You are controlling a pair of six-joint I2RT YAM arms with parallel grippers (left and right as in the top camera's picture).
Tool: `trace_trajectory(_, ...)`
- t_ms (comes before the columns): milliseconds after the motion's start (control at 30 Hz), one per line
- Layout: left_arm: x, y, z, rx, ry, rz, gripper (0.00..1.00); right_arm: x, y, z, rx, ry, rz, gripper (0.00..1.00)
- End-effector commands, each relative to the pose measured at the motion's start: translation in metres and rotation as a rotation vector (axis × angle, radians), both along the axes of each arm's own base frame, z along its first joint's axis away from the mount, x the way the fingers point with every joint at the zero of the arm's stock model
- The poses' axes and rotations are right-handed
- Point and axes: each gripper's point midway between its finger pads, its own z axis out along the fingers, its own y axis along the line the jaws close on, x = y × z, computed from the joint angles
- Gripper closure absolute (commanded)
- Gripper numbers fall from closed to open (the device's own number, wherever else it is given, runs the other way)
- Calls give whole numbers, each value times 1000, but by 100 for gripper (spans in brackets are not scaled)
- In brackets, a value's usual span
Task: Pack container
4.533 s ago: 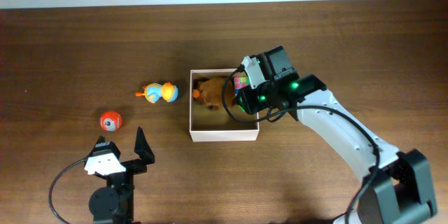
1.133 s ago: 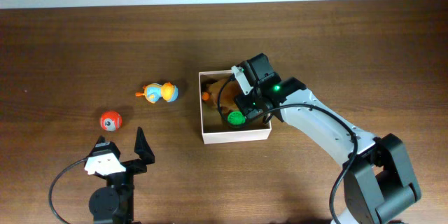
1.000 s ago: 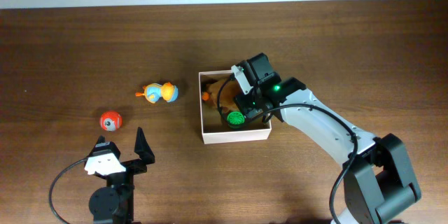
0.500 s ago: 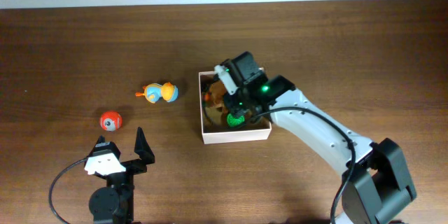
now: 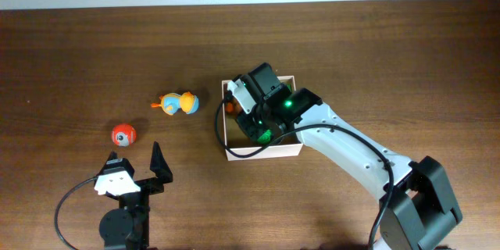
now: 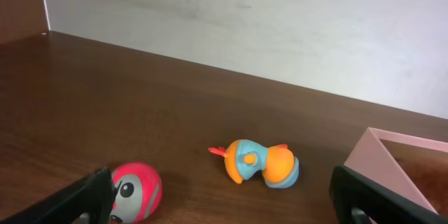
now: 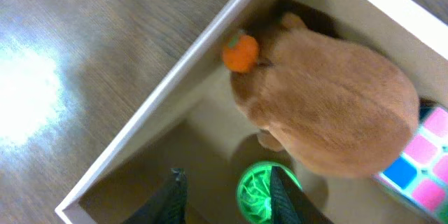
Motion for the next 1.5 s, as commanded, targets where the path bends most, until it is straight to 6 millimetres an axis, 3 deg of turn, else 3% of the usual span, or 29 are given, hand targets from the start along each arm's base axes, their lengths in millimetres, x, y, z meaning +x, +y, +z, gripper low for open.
trace_trajectory(0,0,-1,-1,12,-2,-11,1,6,16,19,50,-36,37,60)
trace_trajectory(133,0,-1,-1,12,-2,-11,1,17,15,33,39,-83,11,39)
trace_trajectory(233,0,-1,-1,12,-2,-11,1,39,-8,37,-9,-122,-161,18)
trace_trajectory(467,0,-1,-1,12,-2,-11,1,86,-100,41,-12,-89,-648,4)
trace_trajectory(500,0,-1,-1,12,-2,-11,1,92,-127,39,-5,-62,-766,1)
trace_trajectory(667,0,-1,-1,12,-2,-11,1,96,-196,30,-19,12,-1002,1)
trace_trajectory(800,0,-1,-1,12,-2,-11,1,92,-231,25,-54,45,-1078,1)
trace_trajectory(933,0,-1,-1,12,-2,-11,1,89,-251,23,-68,64,-1122,1)
trace_trajectory(1067,0,2,1,12,-9,9,1,90,-258,23,-67,64,-1140,1)
trace_trajectory(1200,1,-23,10,29,-39,-138,1,90,-259,23,-67,64,-1142,1)
trace_trajectory(1333,-1,-33,28,25,-33,-198,1,90,-259,23,-67,64,-1142,1)
trace_trajectory(1467,5,-31,67,51,45,-193,1,90,-259,23,-67,64,-1142,1)
